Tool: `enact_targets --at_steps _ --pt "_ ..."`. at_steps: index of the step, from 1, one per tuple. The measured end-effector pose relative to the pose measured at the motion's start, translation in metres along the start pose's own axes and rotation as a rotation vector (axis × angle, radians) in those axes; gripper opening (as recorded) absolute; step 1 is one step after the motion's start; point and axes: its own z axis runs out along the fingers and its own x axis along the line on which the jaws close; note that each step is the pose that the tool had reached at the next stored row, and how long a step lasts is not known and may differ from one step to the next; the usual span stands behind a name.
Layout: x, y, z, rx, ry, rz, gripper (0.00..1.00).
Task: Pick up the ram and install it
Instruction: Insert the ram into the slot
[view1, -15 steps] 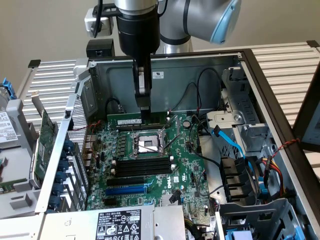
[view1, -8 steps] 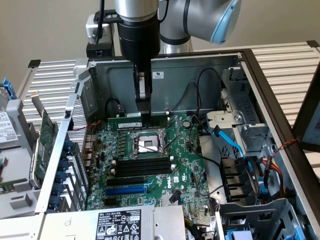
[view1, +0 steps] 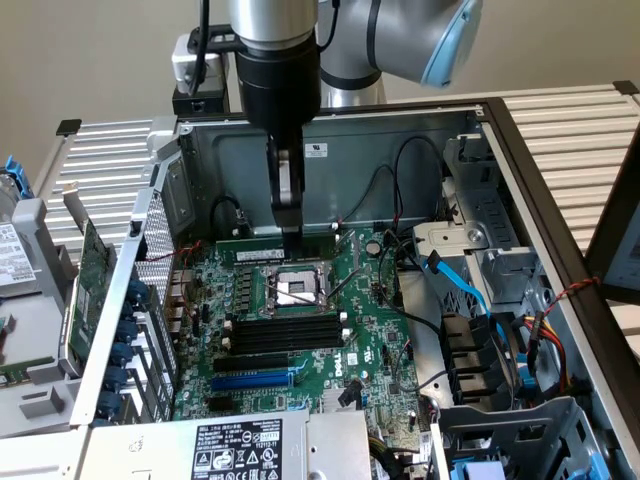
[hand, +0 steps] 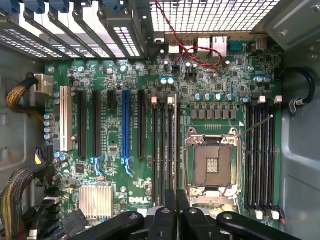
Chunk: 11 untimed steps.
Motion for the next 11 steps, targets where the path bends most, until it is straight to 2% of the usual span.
enact_targets --at_steps 11 --pt "0.0043 -0.0021 0.0068 -0.0004 0.0 -0.001 0.13"
